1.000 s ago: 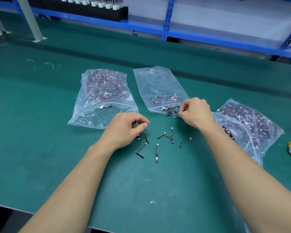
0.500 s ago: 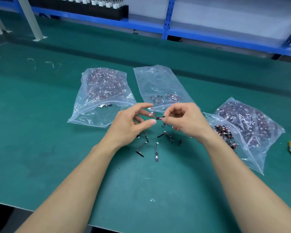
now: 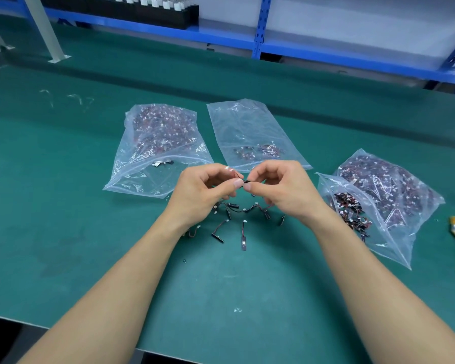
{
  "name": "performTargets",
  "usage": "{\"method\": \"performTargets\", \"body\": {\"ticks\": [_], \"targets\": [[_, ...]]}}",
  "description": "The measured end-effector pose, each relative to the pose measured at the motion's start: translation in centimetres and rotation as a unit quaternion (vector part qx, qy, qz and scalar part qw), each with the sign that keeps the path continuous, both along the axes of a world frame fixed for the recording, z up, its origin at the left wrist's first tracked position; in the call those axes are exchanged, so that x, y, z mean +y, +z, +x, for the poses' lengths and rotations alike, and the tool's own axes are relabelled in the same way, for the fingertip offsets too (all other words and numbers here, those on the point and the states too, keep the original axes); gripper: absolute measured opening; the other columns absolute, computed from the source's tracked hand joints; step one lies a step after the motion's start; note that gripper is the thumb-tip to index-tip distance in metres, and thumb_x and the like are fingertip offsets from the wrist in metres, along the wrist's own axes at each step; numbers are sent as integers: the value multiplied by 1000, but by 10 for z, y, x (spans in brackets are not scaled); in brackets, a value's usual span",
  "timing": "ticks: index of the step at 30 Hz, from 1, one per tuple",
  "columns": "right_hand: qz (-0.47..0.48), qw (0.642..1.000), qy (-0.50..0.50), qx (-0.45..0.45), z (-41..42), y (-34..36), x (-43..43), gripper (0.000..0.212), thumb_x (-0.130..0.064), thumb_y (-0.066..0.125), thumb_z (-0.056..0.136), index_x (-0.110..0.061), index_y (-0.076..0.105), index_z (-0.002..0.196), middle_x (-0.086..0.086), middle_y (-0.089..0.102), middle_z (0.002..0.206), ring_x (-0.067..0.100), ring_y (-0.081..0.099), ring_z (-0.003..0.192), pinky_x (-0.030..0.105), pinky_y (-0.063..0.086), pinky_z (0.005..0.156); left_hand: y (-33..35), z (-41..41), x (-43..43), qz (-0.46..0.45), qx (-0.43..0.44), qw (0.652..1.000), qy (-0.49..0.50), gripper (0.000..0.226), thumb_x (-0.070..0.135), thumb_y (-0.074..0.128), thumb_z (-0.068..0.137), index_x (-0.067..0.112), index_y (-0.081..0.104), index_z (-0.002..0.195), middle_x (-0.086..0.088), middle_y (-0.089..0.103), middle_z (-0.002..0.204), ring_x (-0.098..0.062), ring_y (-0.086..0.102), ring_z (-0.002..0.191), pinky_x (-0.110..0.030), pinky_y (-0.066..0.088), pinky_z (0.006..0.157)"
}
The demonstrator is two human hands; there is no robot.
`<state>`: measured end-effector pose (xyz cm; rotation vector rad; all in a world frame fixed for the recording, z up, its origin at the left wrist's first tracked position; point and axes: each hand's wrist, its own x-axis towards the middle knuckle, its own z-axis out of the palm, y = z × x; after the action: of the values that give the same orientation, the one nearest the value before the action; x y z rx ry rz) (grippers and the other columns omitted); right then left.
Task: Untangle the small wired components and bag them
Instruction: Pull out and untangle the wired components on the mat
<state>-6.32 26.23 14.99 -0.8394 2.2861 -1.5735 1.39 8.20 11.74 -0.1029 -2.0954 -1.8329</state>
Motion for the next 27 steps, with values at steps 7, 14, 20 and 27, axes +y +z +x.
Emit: {"method": "performTargets", "body": {"ticks": [7, 14, 20, 27], "targets": [[18, 999, -22, 33, 7, -3, 0, 16, -19, 86, 80, -21, 70, 75, -9, 71, 69, 7, 49, 45, 23, 44, 49, 1, 2, 2, 2, -4, 1000, -5, 6, 13, 79, 84, 17, 78, 89, -1, 74, 75, -16, 69, 68, -27, 57, 68], [74, 962, -88, 248, 36, 0, 0, 22, -42, 79, 74, -29, 68, 88, -18, 67, 88, 7, 51, 61, 23, 46, 64, 7, 0, -8, 23, 15, 991, 133, 17, 9, 75, 88, 24, 74, 79, 3, 73, 71, -14, 70, 64, -26, 58, 68], [246, 895, 96, 360, 73, -19, -35, 26, -37, 64, 92, -29, 68, 116, -10, 65, 108, 16, 52, 103, 34, 48, 70, 7, 1, -14, 26, 25, 982, 184, 22, 9, 75, 88, 26, 71, 73, 0, 74, 76, -15, 69, 64, -26, 58, 67], [291, 869, 142, 375, 77, -25, -56, 23, -30, 50, 103, -30, 66, 118, -6, 64, 104, 21, 51, 103, 34, 44, 65, 7, 1, -15, 4, 26, 981, 190, 17, 12, 76, 88, 24, 72, 77, 0, 74, 78, -13, 70, 64, -26, 59, 68]]}}
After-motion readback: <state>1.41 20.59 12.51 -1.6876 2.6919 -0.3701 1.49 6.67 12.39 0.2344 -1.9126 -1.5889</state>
